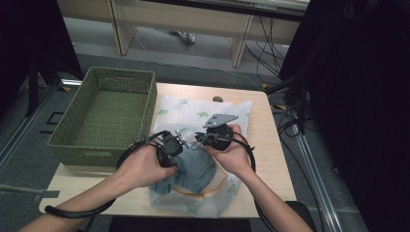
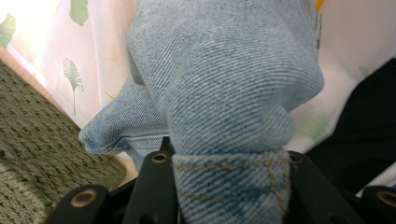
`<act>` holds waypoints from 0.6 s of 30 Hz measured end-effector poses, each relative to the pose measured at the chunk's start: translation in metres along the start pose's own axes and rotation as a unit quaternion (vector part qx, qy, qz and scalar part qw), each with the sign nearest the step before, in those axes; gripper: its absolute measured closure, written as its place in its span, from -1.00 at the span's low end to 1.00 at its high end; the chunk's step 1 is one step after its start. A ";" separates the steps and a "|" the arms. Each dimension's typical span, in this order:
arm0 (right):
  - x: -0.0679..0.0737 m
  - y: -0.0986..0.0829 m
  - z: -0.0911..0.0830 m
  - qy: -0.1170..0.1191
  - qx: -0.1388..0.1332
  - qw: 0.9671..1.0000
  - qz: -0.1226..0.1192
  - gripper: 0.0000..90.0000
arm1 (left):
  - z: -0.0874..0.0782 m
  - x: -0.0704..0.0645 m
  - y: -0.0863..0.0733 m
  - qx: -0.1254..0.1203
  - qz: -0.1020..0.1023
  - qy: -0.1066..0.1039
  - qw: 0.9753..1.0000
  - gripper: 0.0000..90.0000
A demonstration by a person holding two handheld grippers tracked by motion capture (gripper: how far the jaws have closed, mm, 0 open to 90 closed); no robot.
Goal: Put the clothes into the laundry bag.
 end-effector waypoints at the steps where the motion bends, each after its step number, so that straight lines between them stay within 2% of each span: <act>1: 0.000 0.000 0.000 0.000 0.000 1.000 0.000 1.00 | 0.001 0.001 0.000 -0.001 -0.002 0.001 1.000 0.54; 5: 0.000 0.000 0.000 0.000 0.000 1.000 -0.002 1.00 | 0.004 0.003 0.000 -0.008 -0.015 0.001 1.000 0.54; 18: 0.001 0.000 0.001 0.003 0.000 1.000 0.000 1.00 | 0.014 0.001 0.002 -0.026 -0.025 0.013 0.999 0.54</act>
Point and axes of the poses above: each handheld gripper's, and its own axes: z roughly forward along the jaws, y roughly out of its top, x roughly to its left, the point moved 1 cm from there along z, roughly forward along the jaws, and after that the axes turned 12 degrees about y, right-handed, at the moved point
